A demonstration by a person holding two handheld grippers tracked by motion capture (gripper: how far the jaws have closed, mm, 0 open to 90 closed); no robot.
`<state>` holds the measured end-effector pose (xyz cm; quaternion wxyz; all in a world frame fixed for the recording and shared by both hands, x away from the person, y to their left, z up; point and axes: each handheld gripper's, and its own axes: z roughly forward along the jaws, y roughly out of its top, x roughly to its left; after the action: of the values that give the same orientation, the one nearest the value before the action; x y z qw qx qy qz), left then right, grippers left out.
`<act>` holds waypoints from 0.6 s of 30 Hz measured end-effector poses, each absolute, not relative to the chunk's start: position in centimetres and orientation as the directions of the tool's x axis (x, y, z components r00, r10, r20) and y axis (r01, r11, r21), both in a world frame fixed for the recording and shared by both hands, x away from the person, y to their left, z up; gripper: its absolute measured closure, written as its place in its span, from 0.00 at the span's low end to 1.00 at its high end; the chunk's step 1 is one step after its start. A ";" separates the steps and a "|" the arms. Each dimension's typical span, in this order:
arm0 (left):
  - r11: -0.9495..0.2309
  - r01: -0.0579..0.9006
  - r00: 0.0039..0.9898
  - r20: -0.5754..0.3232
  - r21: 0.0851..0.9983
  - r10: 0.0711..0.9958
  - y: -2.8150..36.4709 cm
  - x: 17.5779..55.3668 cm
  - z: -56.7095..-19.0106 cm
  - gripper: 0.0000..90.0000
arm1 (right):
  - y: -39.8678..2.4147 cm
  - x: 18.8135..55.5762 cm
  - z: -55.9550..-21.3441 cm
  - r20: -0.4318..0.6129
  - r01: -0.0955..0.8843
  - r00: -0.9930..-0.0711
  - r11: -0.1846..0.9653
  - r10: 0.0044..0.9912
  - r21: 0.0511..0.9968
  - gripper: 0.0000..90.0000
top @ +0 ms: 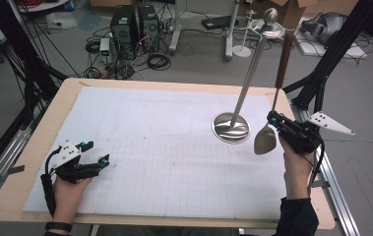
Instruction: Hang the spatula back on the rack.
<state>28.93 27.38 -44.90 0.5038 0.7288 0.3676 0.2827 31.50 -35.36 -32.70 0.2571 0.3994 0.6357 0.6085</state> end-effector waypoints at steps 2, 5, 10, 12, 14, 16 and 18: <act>-0.222 0.251 0.570 0.041 0.942 0.821 27.4 28.9 -44.9 0.25 | -35.2 31.7 -32.7 0.156 0.195 -0.550 -0.056 0.821 0.979 0.93; -0.221 0.252 0.569 0.041 0.942 0.821 27.4 28.9 -44.9 0.25 | -35.1 32.0 -32.8 0.161 0.202 -0.549 -0.057 0.820 0.978 0.93; -0.222 0.251 0.570 0.042 0.942 0.821 27.3 29.0 -44.9 0.25 | -35.0 32.3 -32.9 0.169 0.215 -0.546 -0.058 0.821 0.975 0.92; -0.220 0.252 0.571 0.039 0.942 0.820 27.3 28.9 -44.9 0.25 | -35.0 32.6 -32.9 0.182 0.223 -0.544 -0.068 0.819 0.972 0.91; -0.218 0.252 0.569 0.037 0.943 0.821 27.3 28.9 -44.9 0.25 | -35.0 32.7 -32.9 0.181 0.222 -0.542 -0.067 0.821 0.973 0.91; -0.218 0.251 0.571 0.037 0.943 0.820 27.3 29.0 -44.9 0.25 | -35.0 32.8 -32.9 0.183 0.227 -0.541 -0.067 0.821 0.972 0.91; -0.221 0.252 0.571 0.039 0.942 0.820 27.3 29.0 -44.9 0.25 | -35.0 32.9 -32.9 0.184 0.228 -0.539 -0.068 0.822 0.971 0.91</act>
<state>28.95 27.32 -44.93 0.5044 0.7288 0.3676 0.2815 32.92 -34.96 -32.89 0.2460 0.4123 0.6367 0.6035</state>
